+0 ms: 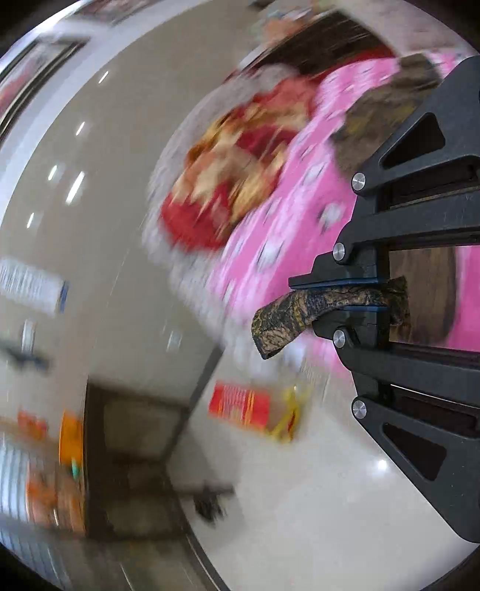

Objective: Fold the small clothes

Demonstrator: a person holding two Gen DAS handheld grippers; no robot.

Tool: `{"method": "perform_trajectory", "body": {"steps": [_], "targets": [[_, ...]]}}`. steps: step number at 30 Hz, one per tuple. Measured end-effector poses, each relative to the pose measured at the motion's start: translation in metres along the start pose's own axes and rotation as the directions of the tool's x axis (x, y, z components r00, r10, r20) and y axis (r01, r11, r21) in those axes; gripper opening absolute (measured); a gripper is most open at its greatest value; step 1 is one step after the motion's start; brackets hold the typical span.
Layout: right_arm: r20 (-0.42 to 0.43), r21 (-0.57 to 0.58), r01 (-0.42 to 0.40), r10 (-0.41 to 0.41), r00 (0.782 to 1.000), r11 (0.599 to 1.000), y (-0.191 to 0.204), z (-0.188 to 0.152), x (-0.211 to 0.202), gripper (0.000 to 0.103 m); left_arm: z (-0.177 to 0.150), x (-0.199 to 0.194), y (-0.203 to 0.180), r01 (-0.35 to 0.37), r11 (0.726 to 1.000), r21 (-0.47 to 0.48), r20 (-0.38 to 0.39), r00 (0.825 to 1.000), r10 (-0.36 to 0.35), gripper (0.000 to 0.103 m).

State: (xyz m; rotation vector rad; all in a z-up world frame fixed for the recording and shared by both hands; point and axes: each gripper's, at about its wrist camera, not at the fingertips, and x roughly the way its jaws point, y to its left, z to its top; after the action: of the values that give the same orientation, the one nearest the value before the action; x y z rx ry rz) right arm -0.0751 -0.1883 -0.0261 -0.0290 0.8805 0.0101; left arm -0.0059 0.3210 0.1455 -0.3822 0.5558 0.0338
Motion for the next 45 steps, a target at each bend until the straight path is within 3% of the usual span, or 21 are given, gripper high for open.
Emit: {"method": "perform_trajectory", "body": {"steps": [3,5,8,10,12,13,14,16,17,19,20,23,24,26,27,29,32,34,38,41,45], "targets": [[-0.026,0.001,0.005,-0.005,1.000,1.000,0.001,0.003,-0.001,0.103,-0.032,0.037,-0.090,0.129,0.985,0.111,-0.082,0.989,-0.120,0.006],[-0.047,0.013,0.010,-0.009,0.999,1.000,-0.002,0.008,-0.008,0.103,-0.064,0.065,-0.150,0.211,0.964,0.163,-0.162,0.969,-0.185,0.006],[-0.015,0.032,-0.001,0.001,1.000,0.999,-0.011,0.015,-0.031,0.103,-0.135,0.112,-0.230,0.280,0.924,0.260,-0.298,0.934,-0.199,0.006],[0.008,0.020,0.005,-0.005,1.000,1.000,-0.019,0.019,-0.043,0.103,-0.179,0.141,-0.260,0.301,0.911,0.282,-0.403,0.899,-0.172,0.007],[0.010,0.009,0.020,-0.020,1.000,1.000,-0.029,0.024,-0.050,0.103,-0.210,0.156,-0.278,0.289,0.905,0.313,-0.460,0.879,-0.122,0.008],[0.015,0.010,0.023,-0.023,1.000,1.000,-0.033,0.027,-0.053,0.103,-0.223,0.152,-0.283,0.308,0.897,0.317,-0.470,0.873,-0.133,0.008],[0.025,0.013,0.023,-0.023,0.999,1.000,-0.039,0.030,-0.055,0.103,-0.229,0.142,-0.284,0.327,0.892,0.313,-0.464,0.872,-0.157,0.015],[0.046,0.028,0.033,-0.034,0.998,0.999,-0.048,0.040,-0.055,0.103,-0.234,0.124,-0.283,0.410,0.869,0.275,-0.492,0.837,-0.239,0.035],[0.060,0.038,0.033,-0.035,0.998,0.999,-0.051,0.047,-0.055,0.103,-0.234,0.114,-0.281,0.439,0.857,0.271,-0.495,0.827,-0.267,0.038],[0.074,0.057,-0.011,0.007,0.997,0.998,-0.050,0.063,-0.046,0.103,-0.232,0.089,-0.269,0.453,0.839,0.301,-0.468,0.837,-0.284,0.038],[0.087,0.058,-0.055,0.050,0.995,0.997,-0.047,0.074,-0.041,0.103,-0.232,0.083,-0.264,0.439,0.837,0.328,-0.451,0.851,-0.270,0.038],[0.115,0.020,-0.220,0.216,0.970,0.975,-0.027,0.093,-0.026,0.099,-0.233,0.071,-0.227,0.299,0.853,0.429,-0.368,0.920,-0.137,0.038],[0.116,0.002,-0.292,0.290,0.950,0.956,-0.017,0.099,-0.017,0.089,-0.235,0.072,-0.214,0.257,0.865,0.432,-0.365,0.926,-0.093,0.038],[0.098,-0.024,-0.388,0.388,0.916,0.921,-0.001,0.107,-0.001,0.071,-0.237,0.081,-0.191,0.203,0.884,0.422,-0.362,0.931,-0.041,0.038],[0.078,-0.032,-0.432,0.434,0.898,0.901,0.008,0.112,0.011,0.063,-0.236,0.079,-0.178,0.208,0.897,0.389,-0.362,0.930,-0.059,0.038],[0.056,-0.036,-0.471,0.472,0.880,0.882,0.024,0.114,0.029,0.062,-0.231,0.073,-0.159,0.199,0.932,0.303,-0.345,0.934,-0.087,0.038],[0.038,-0.042,-0.471,0.472,0.881,0.881,0.035,0.115,0.049,0.054,-0.230,0.075,-0.151,0.188,0.951,0.246,-0.354,0.931,-0.093,0.038],[0.007,-0.030,-0.503,0.504,0.864,0.864,0.040,0.115,0.066,0.050,-0.231,0.072,-0.151,0.183,0.951,0.250,-0.351,0.932,-0.087,0.038],[-0.014,-0.009,-0.522,0.522,0.853,0.853,0.041,0.121,0.083,0.044,-0.231,0.075,-0.152,0.175,0.952,0.252,-0.350,0.933,-0.079,0.038],[-0.016,-0.005,-0.521,0.521,0.853,0.853,0.042,0.127,0.086,0.039,-0.229,0.080,-0.152,0.171,0.953,0.250,-0.350,0.934,-0.076,0.038],[-0.014,-0.073,-0.478,0.478,0.878,0.875,0.056,0.127,0.078,0.039,-0.229,0.079,-0.150,0.172,0.953,0.248,-0.351,0.933,-0.078,0.038]]}}
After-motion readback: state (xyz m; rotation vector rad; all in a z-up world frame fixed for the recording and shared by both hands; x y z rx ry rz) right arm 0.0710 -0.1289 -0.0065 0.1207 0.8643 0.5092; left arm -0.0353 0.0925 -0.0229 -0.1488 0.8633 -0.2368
